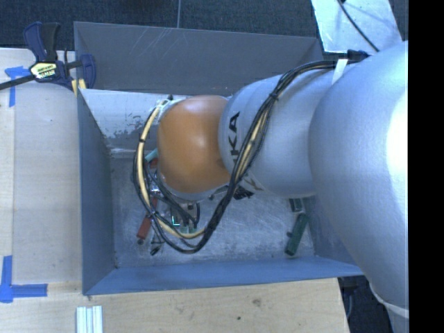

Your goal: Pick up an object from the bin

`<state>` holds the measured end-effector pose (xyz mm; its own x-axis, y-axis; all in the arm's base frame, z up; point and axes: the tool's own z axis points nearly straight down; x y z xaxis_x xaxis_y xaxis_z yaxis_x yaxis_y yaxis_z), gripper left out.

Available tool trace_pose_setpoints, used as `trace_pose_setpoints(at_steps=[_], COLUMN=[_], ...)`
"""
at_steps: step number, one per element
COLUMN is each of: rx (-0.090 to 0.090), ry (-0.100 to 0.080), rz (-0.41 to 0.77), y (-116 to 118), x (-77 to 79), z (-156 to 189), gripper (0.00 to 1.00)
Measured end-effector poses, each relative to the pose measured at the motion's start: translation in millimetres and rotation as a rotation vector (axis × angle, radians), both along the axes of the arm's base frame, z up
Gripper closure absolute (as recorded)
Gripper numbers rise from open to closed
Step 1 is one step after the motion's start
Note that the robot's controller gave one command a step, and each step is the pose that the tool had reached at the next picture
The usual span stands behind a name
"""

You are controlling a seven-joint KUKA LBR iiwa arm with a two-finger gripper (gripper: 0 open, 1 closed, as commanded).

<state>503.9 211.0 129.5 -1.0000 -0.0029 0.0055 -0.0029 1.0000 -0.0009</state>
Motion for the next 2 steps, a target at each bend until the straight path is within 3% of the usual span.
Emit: trace_pose_setpoints(at_steps=[1,2], rx=[0.002,0.004], ry=[-0.009,-0.012], rz=[0.318,0.608], y=[-57.3,-7.6], x=[35.7,57.4], z=[-59.2,-58.5], gripper=[0.00,0.00])
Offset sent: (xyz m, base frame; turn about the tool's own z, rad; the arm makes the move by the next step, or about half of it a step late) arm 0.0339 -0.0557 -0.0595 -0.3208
